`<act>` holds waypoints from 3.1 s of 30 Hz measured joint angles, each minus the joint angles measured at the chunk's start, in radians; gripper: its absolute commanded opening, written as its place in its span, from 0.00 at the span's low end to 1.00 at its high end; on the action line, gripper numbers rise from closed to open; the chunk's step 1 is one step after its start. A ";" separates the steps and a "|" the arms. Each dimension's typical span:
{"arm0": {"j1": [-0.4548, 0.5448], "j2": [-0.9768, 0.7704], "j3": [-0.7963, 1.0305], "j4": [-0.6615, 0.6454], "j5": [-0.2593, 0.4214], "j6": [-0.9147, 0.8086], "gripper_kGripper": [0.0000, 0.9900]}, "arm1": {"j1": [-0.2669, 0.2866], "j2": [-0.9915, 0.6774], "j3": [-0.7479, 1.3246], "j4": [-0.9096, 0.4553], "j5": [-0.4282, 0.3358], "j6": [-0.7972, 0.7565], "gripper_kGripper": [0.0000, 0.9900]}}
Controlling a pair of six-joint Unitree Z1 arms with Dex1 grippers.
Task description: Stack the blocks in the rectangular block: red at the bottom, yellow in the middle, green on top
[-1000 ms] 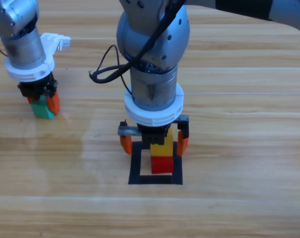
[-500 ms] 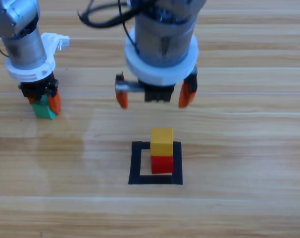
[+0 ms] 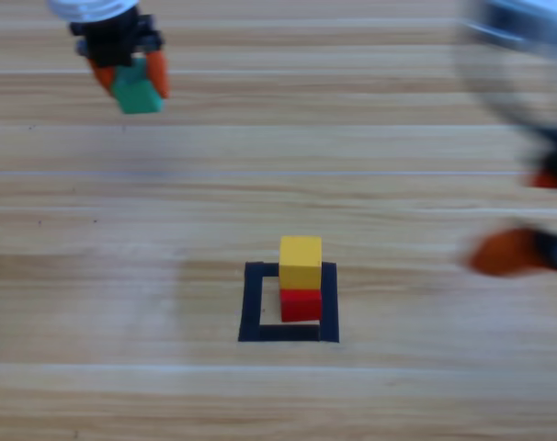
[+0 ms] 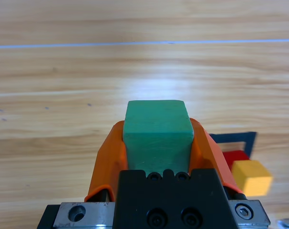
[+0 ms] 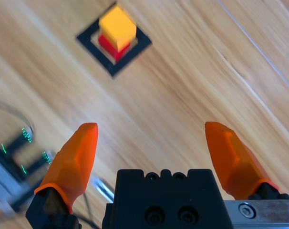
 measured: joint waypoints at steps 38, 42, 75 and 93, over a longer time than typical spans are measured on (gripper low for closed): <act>-0.377 0.090 0.005 0.007 -0.002 -0.262 0.00 | -0.045 -0.160 0.040 -0.060 0.286 -0.160 1.00; -0.386 0.090 0.004 0.007 -0.002 -0.262 0.00 | -0.045 -0.160 0.041 -0.060 0.286 -0.162 1.00; -0.459 0.108 0.008 0.008 0.009 -0.263 0.00 | -0.045 -0.159 0.042 -0.060 0.289 -0.163 1.00; -0.463 0.131 0.008 0.009 0.012 -0.311 0.03 | -0.045 -0.120 0.042 -0.060 0.292 -0.169 1.00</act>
